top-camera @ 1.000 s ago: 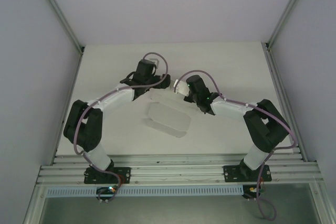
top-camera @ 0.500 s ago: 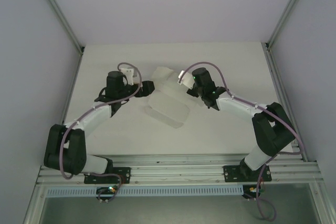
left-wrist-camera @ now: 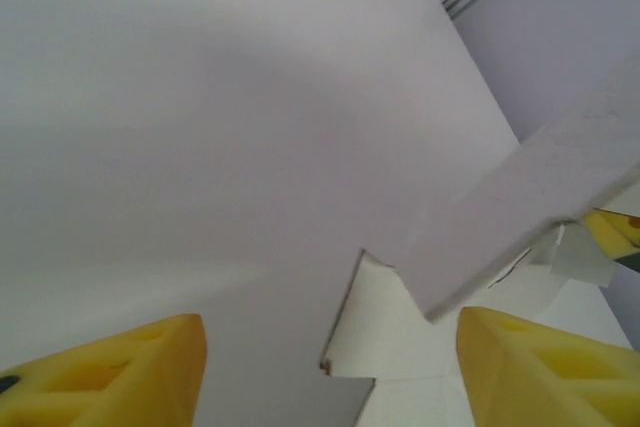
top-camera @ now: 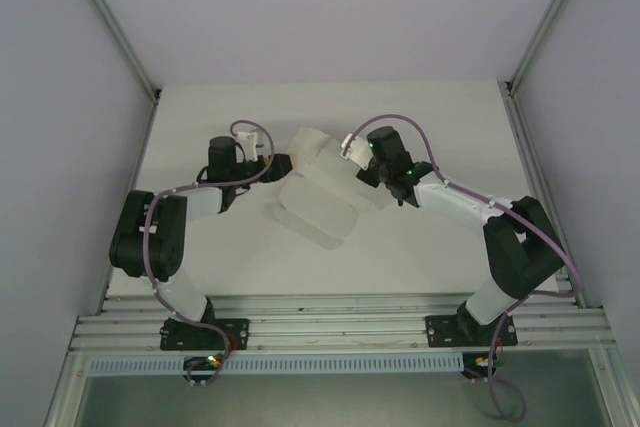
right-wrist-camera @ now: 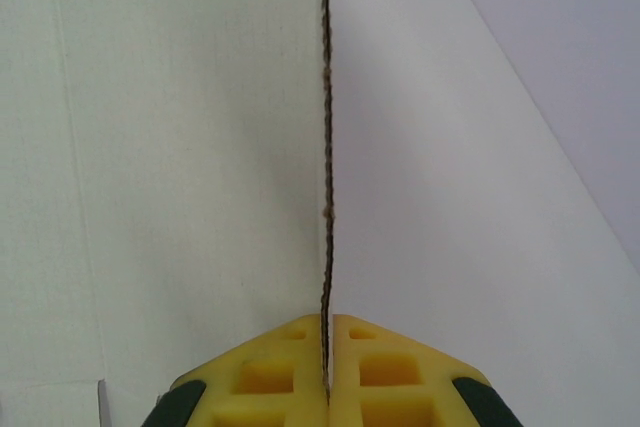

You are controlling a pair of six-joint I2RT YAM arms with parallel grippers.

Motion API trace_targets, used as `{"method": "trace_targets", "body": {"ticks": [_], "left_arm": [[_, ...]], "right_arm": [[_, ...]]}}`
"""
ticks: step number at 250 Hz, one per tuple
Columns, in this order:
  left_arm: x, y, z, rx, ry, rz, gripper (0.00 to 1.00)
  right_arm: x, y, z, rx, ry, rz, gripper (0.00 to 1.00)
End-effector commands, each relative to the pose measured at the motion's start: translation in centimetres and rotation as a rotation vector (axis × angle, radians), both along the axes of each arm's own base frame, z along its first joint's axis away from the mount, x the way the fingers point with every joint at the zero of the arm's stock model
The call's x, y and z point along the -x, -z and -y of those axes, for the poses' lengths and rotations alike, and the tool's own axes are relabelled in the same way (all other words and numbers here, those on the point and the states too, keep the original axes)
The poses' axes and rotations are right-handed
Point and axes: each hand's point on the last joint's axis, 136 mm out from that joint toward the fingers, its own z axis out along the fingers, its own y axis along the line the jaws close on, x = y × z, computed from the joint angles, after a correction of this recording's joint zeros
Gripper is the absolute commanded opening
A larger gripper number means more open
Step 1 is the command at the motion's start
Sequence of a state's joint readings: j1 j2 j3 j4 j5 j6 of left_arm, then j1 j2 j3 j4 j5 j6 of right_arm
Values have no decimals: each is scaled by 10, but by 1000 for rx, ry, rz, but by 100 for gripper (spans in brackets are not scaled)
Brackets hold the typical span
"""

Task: Assemble paper box

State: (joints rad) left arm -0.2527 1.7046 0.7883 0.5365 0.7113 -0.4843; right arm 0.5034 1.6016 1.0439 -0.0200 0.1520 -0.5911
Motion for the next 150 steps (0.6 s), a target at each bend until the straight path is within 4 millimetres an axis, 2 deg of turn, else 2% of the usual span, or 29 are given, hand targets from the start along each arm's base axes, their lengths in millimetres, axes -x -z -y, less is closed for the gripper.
{"method": "trace_targets", "body": {"ticks": [1,37,76,150], "left_arm": [[4,-8,11,8,69,75,64],[3,1,13,-5,83,55,57],[5,-4,17,5,113,90,40],[10,-12,21,20,150,153,33]], "right_arm": [[2,-23,-4,-70,-2,5,0],[5,-25,-6,-95,-8,3,0],[8,-28,-6,-105,-10,-3,0],[18,-26,-7,-123,-28,-28,0]]}}
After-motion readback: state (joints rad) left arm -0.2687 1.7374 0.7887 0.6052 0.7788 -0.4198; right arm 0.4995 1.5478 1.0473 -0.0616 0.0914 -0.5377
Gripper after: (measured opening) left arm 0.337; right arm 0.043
